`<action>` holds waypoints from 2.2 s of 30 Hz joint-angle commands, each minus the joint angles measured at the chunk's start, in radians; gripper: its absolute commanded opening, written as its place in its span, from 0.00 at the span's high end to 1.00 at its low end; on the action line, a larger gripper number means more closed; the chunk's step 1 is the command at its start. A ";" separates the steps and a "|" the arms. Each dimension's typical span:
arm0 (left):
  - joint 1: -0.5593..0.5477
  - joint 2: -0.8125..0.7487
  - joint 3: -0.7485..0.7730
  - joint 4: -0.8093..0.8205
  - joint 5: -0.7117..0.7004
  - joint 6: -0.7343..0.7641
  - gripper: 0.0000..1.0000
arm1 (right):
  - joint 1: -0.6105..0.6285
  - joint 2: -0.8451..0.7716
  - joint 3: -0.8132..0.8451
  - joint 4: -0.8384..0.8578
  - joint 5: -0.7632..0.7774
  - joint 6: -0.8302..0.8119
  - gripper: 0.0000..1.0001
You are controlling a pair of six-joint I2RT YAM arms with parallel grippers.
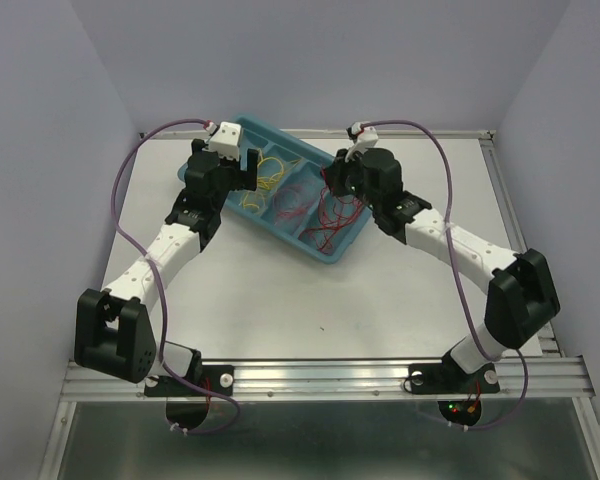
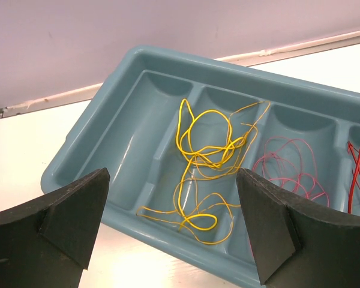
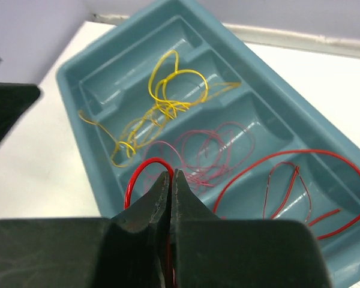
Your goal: Untangle the cables
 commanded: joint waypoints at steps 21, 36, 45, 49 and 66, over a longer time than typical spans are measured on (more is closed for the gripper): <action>0.002 -0.044 -0.026 0.075 0.056 -0.001 0.01 | -0.031 0.340 0.059 -0.149 0.171 0.152 0.99; 0.001 -0.032 -0.022 0.079 0.062 -0.001 0.01 | -0.014 0.265 0.148 -0.244 0.242 0.136 0.57; 0.001 -0.027 -0.021 0.077 0.067 0.000 0.01 | 0.001 0.192 0.247 -0.400 0.274 0.066 0.32; 0.001 -0.021 -0.021 0.077 0.076 -0.001 0.01 | 0.001 0.186 0.217 -0.378 0.205 0.047 0.33; 0.001 -0.065 -0.038 0.060 0.196 0.010 0.01 | 0.001 0.022 0.094 -0.402 0.239 0.074 0.25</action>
